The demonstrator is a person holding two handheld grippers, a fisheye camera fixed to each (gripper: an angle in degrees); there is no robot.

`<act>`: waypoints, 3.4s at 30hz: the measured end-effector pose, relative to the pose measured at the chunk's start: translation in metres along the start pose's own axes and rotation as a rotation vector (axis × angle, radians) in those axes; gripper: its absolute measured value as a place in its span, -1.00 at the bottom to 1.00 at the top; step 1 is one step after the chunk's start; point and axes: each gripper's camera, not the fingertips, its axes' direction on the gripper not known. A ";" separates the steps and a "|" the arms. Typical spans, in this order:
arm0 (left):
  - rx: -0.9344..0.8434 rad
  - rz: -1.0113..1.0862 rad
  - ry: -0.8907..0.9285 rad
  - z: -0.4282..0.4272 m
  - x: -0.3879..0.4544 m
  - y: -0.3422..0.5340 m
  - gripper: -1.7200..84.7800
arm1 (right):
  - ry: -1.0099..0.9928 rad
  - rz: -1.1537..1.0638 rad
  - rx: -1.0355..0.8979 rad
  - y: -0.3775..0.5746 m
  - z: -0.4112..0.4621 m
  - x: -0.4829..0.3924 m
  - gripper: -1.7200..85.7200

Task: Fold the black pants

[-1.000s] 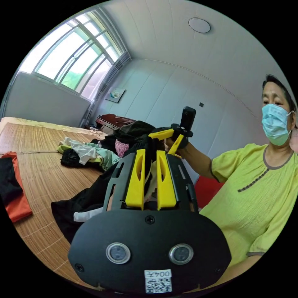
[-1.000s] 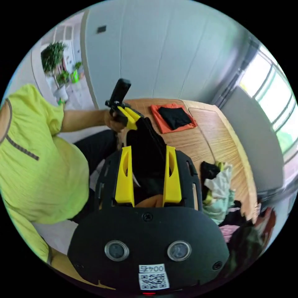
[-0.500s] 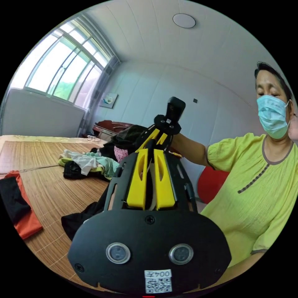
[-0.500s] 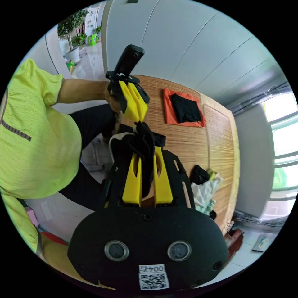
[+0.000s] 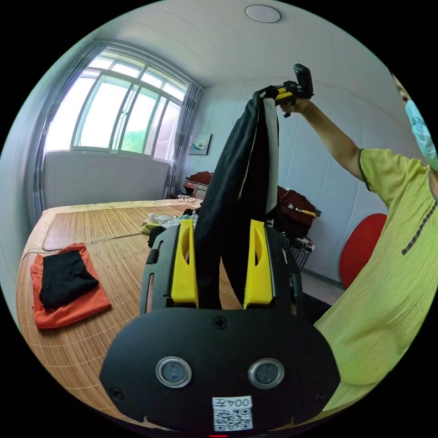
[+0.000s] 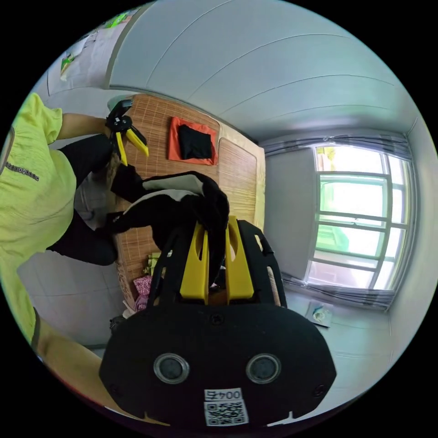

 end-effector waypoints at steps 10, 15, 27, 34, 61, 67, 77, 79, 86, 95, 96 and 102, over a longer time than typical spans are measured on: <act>-0.136 0.092 -0.049 0.061 0.052 0.025 -0.56 | 0.102 0.010 -0.047 -0.046 -0.067 0.007 -0.83; -0.153 0.073 -0.013 0.069 0.059 0.032 -0.56 | 0.138 0.014 -0.081 -0.067 -0.081 0.010 -0.83; -0.096 0.059 -0.051 0.117 0.064 0.015 -0.55 | 0.199 0.032 -0.084 -0.115 -0.101 0.023 -0.82; -0.137 -0.022 -0.051 0.134 0.038 0.003 -0.74 | 0.205 0.042 -0.103 -0.133 -0.094 0.025 -0.82; -0.150 0.024 -0.498 0.162 0.204 0.064 -0.65 | 0.234 0.018 -0.209 -0.182 -0.097 0.025 -0.82; -0.150 -0.083 -0.474 0.163 0.214 0.066 -0.67 | 0.246 0.023 -0.206 -0.173 -0.106 0.024 -0.82; -0.203 -0.108 -0.530 0.160 0.227 0.089 -0.81 | 0.263 0.045 -0.212 -0.127 -0.116 0.023 -0.82; -0.218 -0.118 -0.528 0.156 0.224 0.090 -0.88 | 0.261 0.054 -0.213 -0.113 -0.117 0.023 -0.82; -0.213 -0.130 -0.431 0.125 0.226 0.086 -0.93 | 0.296 0.149 -0.250 -0.040 -0.117 0.034 -0.82; -0.048 -0.282 -0.421 -0.024 0.191 0.067 -0.94 | 0.310 0.323 -0.260 0.098 -0.114 0.043 -0.82; -0.032 -0.289 -0.440 -0.050 0.186 0.058 -0.94 | 0.302 0.337 -0.254 0.110 -0.114 0.043 -0.82; 0.062 -0.273 -0.612 -0.158 0.188 0.011 -0.94 | 0.152 0.479 -0.104 0.226 -0.097 0.020 -0.82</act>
